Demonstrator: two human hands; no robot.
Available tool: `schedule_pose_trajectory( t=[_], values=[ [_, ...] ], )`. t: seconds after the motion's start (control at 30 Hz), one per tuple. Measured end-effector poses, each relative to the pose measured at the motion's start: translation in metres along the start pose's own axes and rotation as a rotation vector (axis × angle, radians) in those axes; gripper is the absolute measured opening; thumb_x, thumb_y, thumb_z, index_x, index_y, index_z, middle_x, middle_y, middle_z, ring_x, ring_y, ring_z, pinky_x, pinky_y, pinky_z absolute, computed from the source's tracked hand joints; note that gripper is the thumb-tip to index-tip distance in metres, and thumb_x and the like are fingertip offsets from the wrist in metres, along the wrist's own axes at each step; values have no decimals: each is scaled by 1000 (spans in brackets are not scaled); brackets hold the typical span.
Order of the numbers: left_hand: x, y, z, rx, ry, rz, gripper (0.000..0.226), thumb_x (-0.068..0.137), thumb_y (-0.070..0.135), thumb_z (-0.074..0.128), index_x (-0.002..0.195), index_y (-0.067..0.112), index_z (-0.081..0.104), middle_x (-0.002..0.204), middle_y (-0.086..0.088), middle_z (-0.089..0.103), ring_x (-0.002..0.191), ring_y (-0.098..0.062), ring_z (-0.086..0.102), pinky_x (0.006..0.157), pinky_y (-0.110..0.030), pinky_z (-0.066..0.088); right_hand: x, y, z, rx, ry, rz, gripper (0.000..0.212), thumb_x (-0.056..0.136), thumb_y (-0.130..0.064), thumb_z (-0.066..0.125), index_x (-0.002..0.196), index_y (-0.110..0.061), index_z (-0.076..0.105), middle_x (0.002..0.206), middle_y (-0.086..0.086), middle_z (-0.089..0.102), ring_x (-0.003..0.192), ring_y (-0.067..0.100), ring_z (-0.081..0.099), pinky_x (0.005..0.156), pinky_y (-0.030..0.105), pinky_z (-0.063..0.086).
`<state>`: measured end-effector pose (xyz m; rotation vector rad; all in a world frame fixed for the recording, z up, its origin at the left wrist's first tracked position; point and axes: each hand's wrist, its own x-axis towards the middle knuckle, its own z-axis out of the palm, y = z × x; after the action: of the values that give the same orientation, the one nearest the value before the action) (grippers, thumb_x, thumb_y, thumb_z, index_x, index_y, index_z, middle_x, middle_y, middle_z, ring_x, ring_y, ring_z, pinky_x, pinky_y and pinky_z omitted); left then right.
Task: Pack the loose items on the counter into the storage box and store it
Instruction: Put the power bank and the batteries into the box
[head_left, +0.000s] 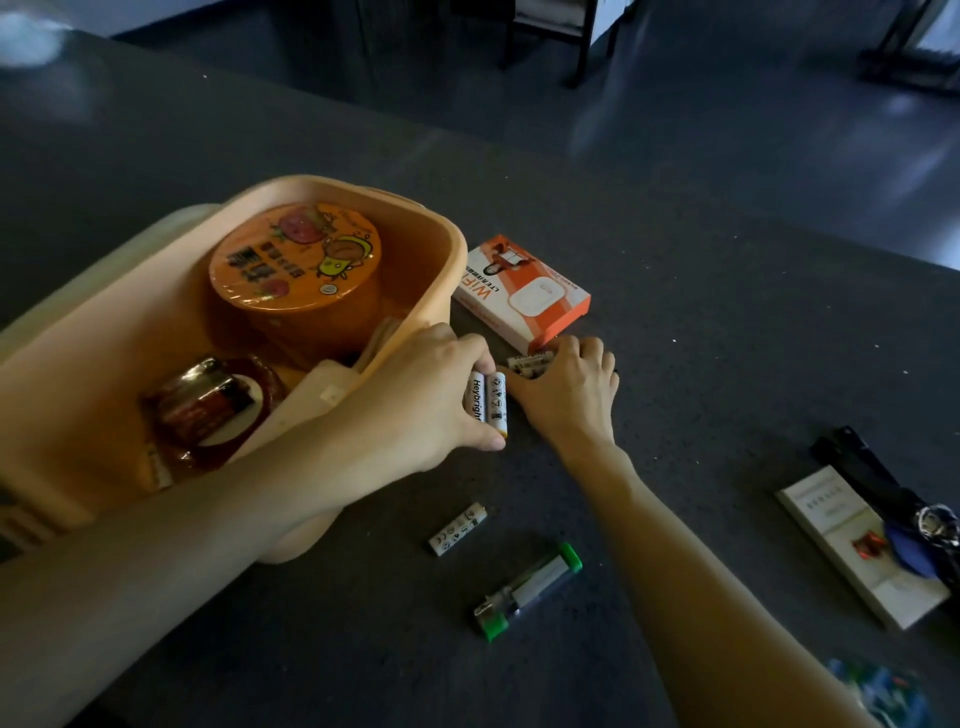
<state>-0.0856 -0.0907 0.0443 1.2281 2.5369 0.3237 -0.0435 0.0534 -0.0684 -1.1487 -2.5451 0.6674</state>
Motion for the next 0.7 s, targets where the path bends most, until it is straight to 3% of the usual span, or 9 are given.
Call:
schedule_pose_trajectory(
  t=[0.17,0.3,0.37,0.47,0.6,0.7],
  values=[
    [-1,-1,-3,-35,4,18,53,69,41,75,115,26,51,114,5,51,96,-9,51,77,-24,39,5,-3,-2,55,-3,60,58,77,-47,65,117,-7,53,122,15,45,111,31,40,91,38,35],
    [0,-2,-5,-66,-9,38,54,70,39,75,117,24,52,116,4,52,98,-10,53,83,-26,45,7,3,-9,150,-71,49,45,79,-31,68,116,-8,56,120,13,43,109,29,42,90,38,43],
    [1,-3,-5,-80,-14,48,55,70,38,75,117,23,52,116,3,53,98,-11,54,84,-27,47,7,9,-12,158,-95,6,44,78,-30,69,116,-11,57,119,11,45,105,24,46,81,29,46],
    [3,-3,-5,-81,-21,63,55,70,38,75,118,22,52,117,2,53,98,-11,54,82,-26,47,3,17,-18,172,-111,-47,46,78,-30,71,119,-16,58,118,7,47,94,12,45,62,8,31],
    [3,-4,-2,-69,-9,90,55,69,40,75,117,25,52,115,4,53,94,-8,52,71,-19,39,-2,25,-30,186,-82,-78,53,76,-32,72,123,-16,55,120,6,49,95,8,43,76,18,36],
    [2,-5,-2,-91,-3,116,54,68,42,75,116,27,53,112,6,55,89,-6,49,61,-12,32,-3,25,-43,178,-71,-112,56,75,-33,73,125,-17,53,121,5,49,94,6,42,68,10,32]
  ],
)
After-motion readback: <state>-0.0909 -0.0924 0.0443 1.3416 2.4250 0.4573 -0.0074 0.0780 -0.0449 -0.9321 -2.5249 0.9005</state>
